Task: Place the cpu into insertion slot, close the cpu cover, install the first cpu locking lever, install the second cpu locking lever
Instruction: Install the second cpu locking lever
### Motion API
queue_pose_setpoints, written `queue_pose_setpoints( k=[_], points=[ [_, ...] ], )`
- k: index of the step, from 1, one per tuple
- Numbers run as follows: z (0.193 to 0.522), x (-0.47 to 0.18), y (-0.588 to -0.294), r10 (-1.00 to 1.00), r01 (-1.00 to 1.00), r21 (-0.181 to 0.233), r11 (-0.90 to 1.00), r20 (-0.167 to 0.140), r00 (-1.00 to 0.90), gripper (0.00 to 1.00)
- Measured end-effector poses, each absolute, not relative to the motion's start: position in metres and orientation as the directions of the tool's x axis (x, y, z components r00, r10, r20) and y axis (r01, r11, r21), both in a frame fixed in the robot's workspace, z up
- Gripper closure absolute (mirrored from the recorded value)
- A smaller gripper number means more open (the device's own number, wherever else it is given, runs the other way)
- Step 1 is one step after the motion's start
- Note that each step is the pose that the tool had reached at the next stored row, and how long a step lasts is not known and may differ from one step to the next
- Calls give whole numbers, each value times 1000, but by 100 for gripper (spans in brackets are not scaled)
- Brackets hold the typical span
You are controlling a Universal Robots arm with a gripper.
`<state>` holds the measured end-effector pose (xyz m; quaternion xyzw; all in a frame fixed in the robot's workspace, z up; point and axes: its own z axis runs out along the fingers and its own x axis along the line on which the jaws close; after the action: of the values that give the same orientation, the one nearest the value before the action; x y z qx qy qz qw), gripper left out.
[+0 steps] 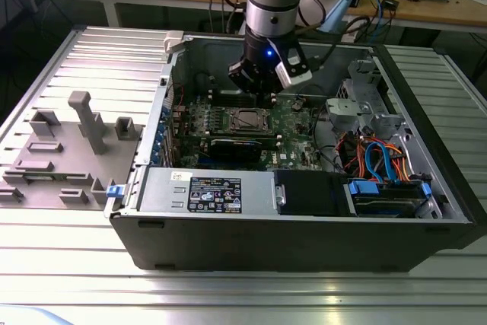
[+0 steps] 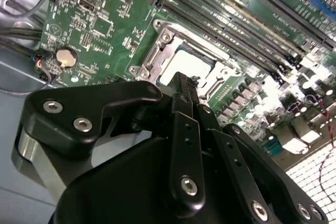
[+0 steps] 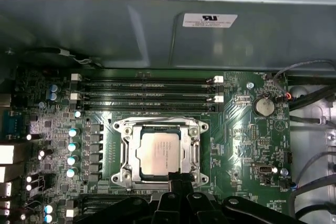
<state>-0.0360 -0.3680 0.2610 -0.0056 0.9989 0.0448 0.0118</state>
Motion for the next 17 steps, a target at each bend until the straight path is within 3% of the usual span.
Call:
queue_pose_setpoints(
  k=[17],
  points=[
    [257, -46, -387, -53, -55, 89, 994, -24, -998, 89]
  ],
)
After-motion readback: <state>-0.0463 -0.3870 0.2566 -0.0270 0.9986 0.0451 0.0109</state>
